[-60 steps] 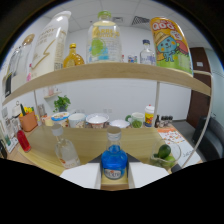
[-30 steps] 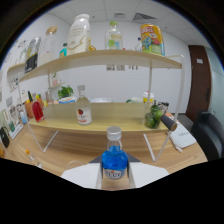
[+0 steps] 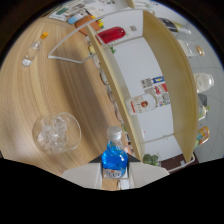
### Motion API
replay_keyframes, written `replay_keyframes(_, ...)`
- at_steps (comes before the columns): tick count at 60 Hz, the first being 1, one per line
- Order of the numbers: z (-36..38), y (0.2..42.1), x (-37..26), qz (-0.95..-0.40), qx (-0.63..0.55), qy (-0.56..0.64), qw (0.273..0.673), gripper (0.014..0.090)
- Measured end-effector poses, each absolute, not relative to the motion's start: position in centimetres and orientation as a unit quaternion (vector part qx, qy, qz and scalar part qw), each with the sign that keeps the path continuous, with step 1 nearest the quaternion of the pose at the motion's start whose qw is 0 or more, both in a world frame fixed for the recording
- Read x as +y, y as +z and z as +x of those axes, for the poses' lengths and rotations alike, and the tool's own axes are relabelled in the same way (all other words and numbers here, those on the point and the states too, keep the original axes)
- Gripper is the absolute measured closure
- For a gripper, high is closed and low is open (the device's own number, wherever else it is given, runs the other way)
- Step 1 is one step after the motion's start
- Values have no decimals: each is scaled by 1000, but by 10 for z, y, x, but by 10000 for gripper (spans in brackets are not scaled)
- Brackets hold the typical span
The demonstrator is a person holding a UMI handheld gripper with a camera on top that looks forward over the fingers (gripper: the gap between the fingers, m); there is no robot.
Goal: Make me a cup of Mount Fuji.
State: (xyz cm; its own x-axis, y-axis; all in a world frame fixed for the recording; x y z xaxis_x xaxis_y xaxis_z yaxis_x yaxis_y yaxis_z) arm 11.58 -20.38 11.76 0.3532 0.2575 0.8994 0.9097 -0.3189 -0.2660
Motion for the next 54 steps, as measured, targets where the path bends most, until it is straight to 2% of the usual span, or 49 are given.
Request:
replay_keyframes(6,111,124,-195,-650,-479,-452,380,691)
replay_keyframes(17,108,120,-192,-534,-586,-536,289,687)
replay_keyframes(23,111,116,-194,-512,-610,-546,260,689)
replay_keyframes(33,114,115,-197,-520,-610,-538,262,688)
replay_keyframes(36,114,120,-199,-540,-596,-523,283,689)
replay_keyframes(40,112,132,-201,-579,-560,-492,330,689)
replay_keyframes(48,102,170,-209,-677,-434,-359,474,686)
replay_keyframes(54,104,199,-220,-720,-338,-234,560,681)
